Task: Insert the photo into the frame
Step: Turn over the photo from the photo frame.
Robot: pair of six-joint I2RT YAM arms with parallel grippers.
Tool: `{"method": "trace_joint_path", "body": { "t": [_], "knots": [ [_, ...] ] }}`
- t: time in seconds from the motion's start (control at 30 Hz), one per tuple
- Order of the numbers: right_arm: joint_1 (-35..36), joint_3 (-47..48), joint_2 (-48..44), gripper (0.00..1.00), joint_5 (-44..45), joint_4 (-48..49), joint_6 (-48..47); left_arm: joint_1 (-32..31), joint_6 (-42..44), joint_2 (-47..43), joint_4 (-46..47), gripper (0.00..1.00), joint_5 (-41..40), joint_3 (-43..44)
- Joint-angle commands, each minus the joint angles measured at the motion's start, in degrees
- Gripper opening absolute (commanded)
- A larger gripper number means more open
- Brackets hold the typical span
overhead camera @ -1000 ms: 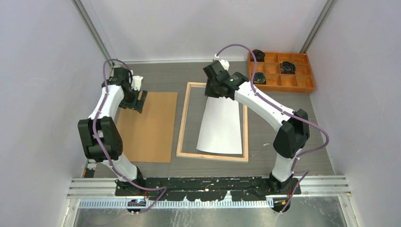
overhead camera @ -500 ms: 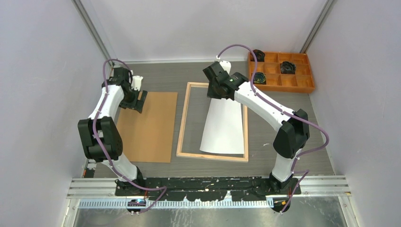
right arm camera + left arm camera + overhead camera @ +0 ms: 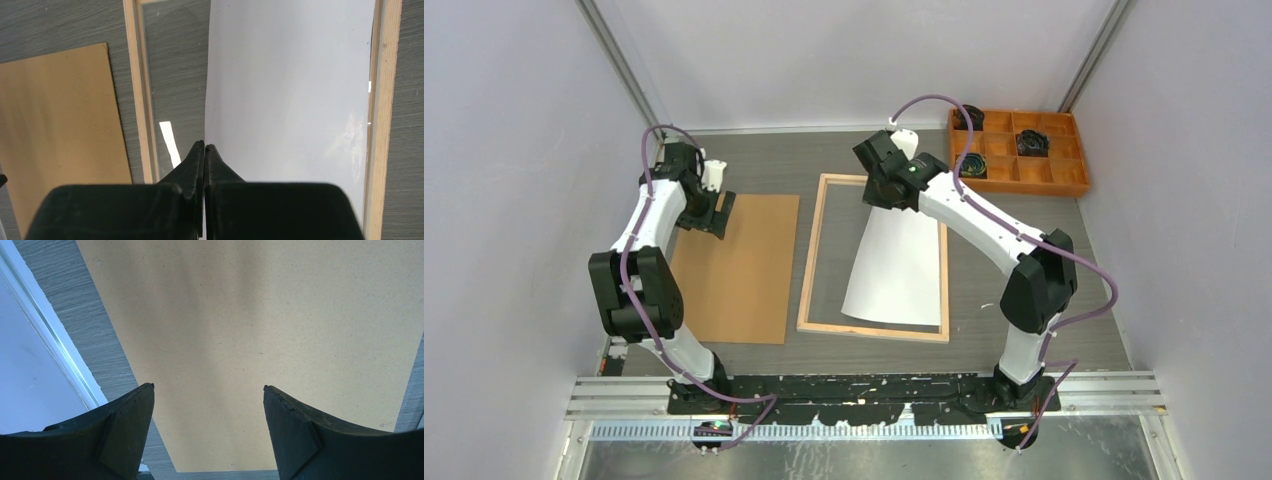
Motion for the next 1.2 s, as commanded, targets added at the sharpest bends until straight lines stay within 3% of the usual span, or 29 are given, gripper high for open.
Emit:
{"method": "trace_joint_path", "body": {
  "t": [0.0,0.3,0.77,1.17],
  "knots": [
    [-0.51,0.31,0.84,0.01,1.71,0.57,4.13,0.03,0.68,-1.13,0.71,0.81,0.72,0.45],
    [-0.53,1.02,2.30,0.01,4.03,2.18,12.08,-0.02,0.54,-1.04,0.84,0.81,0.67,0.28],
    [-0.32,1.82,3.56,0.01,2.50,2.84,15.03,0.05,0.28,-0.43,1.33,0.81,1.05,0.01],
    [1.54,-2.80,-0.42,0.01,3.84,3.33,18.43,0.02,0.20,-0.17,1.74,0.81,1.05,-0.35]
  ]
}}
